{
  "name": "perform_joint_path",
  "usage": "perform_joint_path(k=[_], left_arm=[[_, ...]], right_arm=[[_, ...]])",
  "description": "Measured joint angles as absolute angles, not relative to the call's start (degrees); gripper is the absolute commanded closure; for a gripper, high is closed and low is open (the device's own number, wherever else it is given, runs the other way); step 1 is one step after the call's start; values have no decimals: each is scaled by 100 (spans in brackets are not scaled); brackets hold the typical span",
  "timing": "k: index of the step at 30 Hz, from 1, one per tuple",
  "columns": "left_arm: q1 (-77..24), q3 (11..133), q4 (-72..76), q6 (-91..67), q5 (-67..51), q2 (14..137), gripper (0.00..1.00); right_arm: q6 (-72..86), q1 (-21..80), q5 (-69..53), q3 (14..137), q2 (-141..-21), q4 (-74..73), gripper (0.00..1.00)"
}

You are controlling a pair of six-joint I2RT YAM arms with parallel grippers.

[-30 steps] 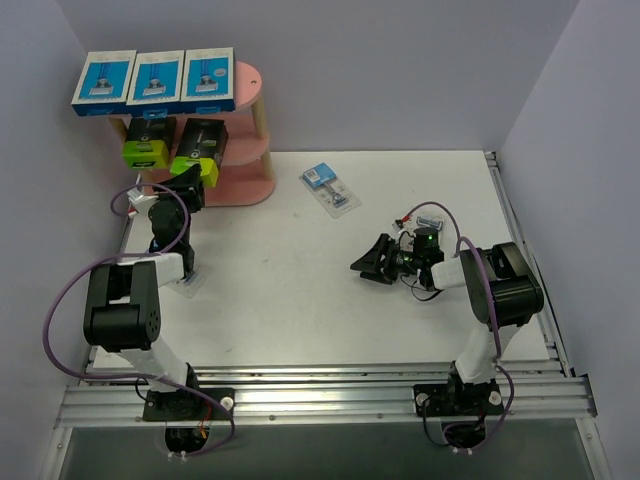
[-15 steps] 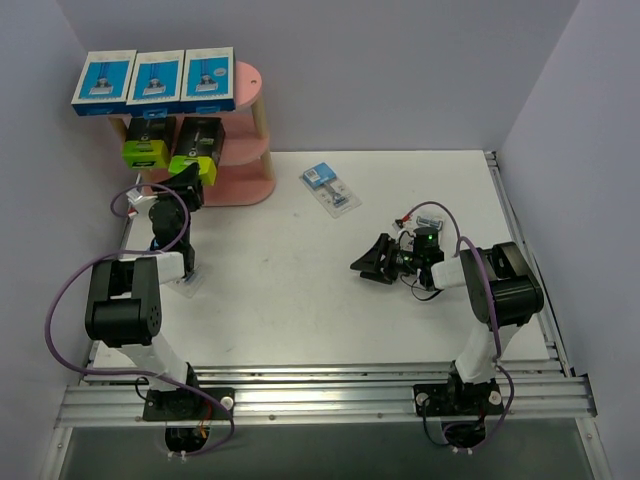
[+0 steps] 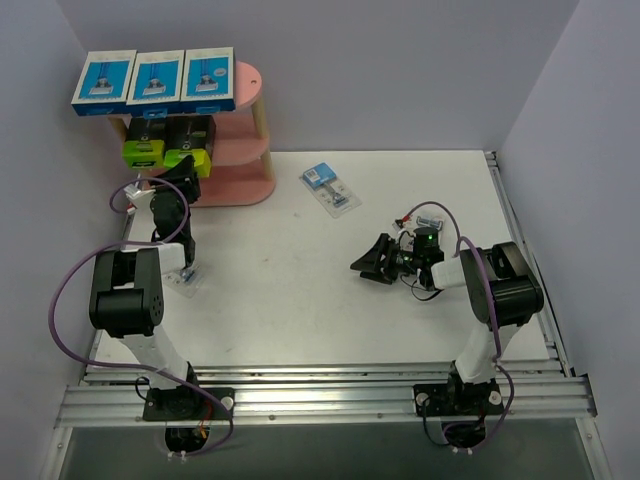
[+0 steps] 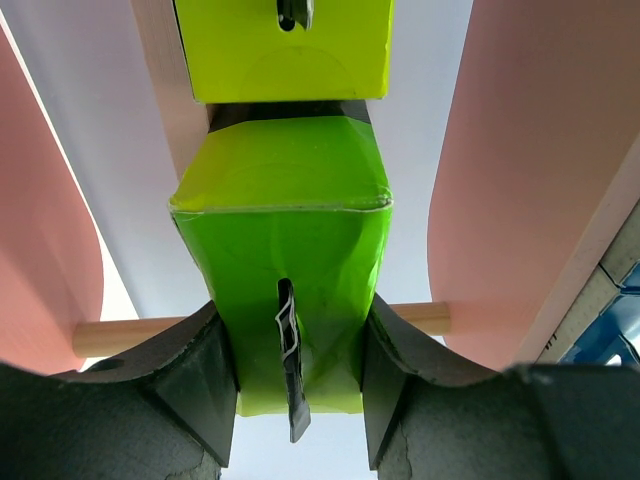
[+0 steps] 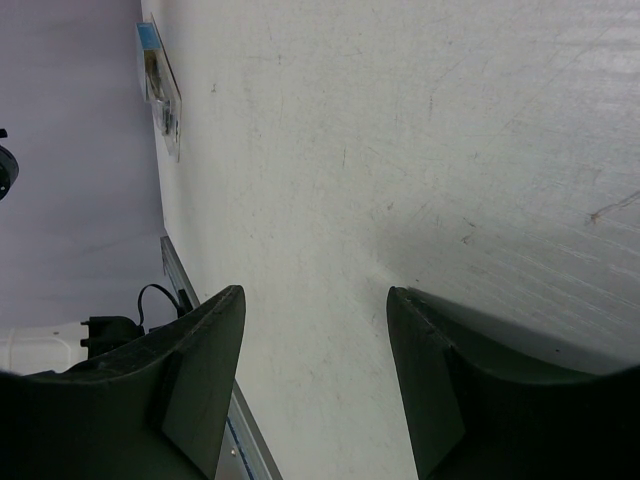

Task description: Place and organize the shaving razors onto the shelf

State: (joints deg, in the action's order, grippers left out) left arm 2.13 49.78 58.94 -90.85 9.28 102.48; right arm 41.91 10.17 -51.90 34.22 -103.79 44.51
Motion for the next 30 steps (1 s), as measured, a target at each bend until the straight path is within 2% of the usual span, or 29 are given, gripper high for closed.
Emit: perform_joint_path(k=[24, 30], left_arm=[[274, 5450, 5719, -9087, 998, 10534, 98], [276, 5548, 5655, -9085, 987, 10600, 94]], right_arm=[[4195, 1015, -5282, 3463, -10457, 4477, 44], [4198, 1015, -5290, 3474, -10473, 4486, 44]])
